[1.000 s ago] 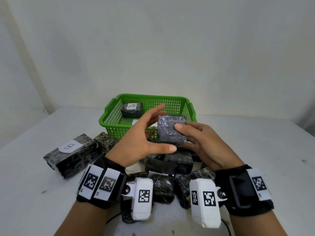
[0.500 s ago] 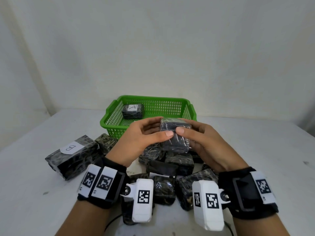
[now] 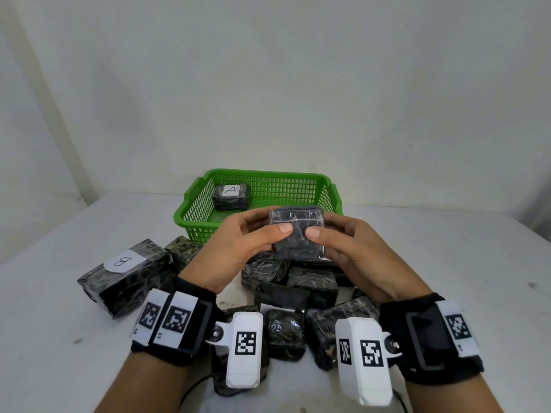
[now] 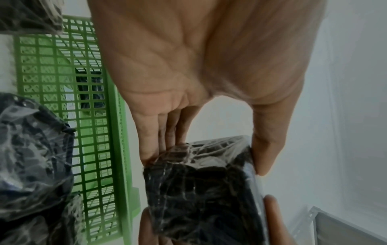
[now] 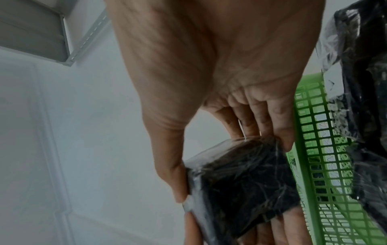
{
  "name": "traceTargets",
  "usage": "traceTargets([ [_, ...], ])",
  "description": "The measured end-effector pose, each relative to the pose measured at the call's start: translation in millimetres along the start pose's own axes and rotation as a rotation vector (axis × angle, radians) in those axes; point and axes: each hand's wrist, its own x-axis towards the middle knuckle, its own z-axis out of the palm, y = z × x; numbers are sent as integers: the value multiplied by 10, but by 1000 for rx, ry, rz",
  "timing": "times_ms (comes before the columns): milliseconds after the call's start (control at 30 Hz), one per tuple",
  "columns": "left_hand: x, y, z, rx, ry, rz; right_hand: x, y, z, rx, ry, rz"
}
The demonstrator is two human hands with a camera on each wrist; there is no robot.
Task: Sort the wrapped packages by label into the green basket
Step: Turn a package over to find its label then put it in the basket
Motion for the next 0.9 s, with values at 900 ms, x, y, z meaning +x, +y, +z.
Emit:
traceTargets([
  [900,28,-28,150,-17,13,-125,-15,-21,102,-99,134,-24],
])
